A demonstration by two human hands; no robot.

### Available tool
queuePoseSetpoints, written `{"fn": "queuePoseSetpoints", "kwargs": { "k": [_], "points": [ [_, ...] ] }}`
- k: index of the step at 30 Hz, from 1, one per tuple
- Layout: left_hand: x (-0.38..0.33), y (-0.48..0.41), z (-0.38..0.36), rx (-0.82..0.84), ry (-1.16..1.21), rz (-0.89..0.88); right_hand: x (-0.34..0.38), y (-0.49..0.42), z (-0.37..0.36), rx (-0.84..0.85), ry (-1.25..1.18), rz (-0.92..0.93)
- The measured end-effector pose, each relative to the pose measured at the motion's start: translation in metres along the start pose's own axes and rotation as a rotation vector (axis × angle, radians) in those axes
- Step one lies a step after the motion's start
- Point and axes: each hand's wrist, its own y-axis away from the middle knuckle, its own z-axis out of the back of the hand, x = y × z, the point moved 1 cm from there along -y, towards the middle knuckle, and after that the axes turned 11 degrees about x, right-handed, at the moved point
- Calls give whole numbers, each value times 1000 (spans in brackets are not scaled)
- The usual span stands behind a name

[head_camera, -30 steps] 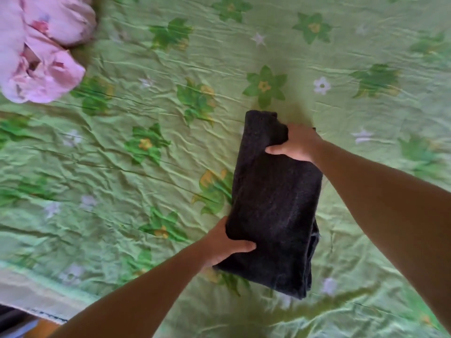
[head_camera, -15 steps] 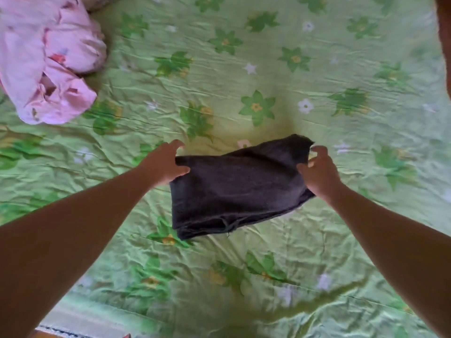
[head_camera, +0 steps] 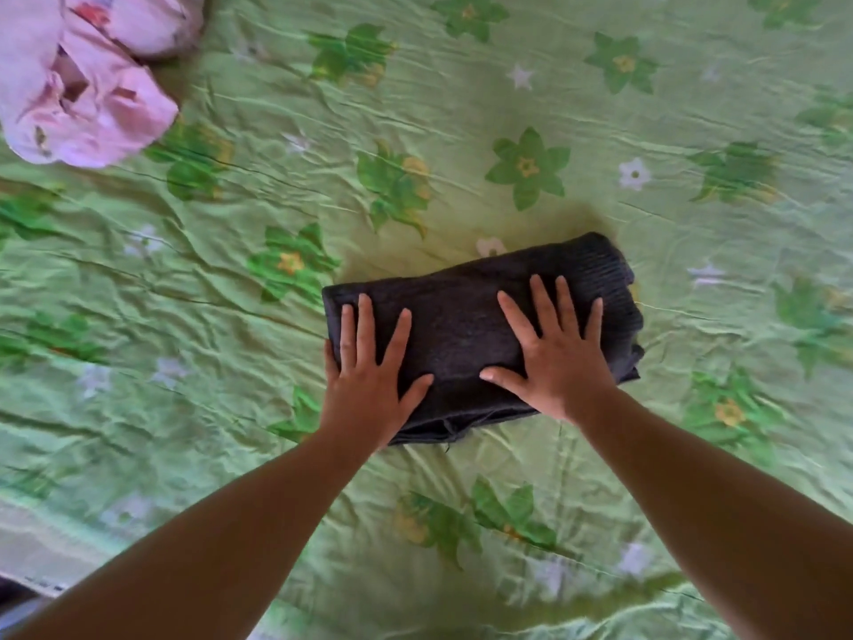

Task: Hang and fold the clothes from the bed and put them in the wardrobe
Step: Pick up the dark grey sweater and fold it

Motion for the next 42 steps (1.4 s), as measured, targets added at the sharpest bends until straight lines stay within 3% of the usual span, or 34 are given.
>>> {"fn": "queuePoseSetpoints", "kwargs": {
  "k": [5,7,9,11,14,16,18,21,24,26,28,32,35,38,42],
  "points": [
    [4,-8,2,37,55,2,-8,-11,15,108,-149,17],
    [6,-5,8,42,91,1,-14,-11,28,29,-239,-14],
    [11,0,11,40,101,-1,-21,-7,31,-73,-207,-111],
    [14,5,9,32,90,-1,-25,-7,24,-34,-207,-210],
    [14,3,7,32,157,-7,-25,-10,16,-37,-434,-351],
    [12,3,10,33,280,-1,-28,-13,18,-170,-637,-469],
    [13,5,19,-18,492,81,-38,-16,27,-192,-815,-579],
    [22,8,35,-71,816,353,-63,-16,47,-66,-1156,-658],
    [23,10,53,70,1168,503,-79,-4,63,192,-1403,-691],
    [19,9,65,115,1277,514,-79,8,72,242,-1401,-656],
    [14,6,75,114,1265,425,-72,20,84,131,-1298,-585],
    [5,3,117,166,1069,207,-51,53,112,-88,-1055,-345],
    [0,2,166,271,929,89,-39,91,148,-139,-827,-246],
    [-7,5,223,332,835,36,-33,132,198,-144,-678,-200],
    [-29,18,311,401,748,-55,-29,195,267,-97,-694,-285]
  ]
}}
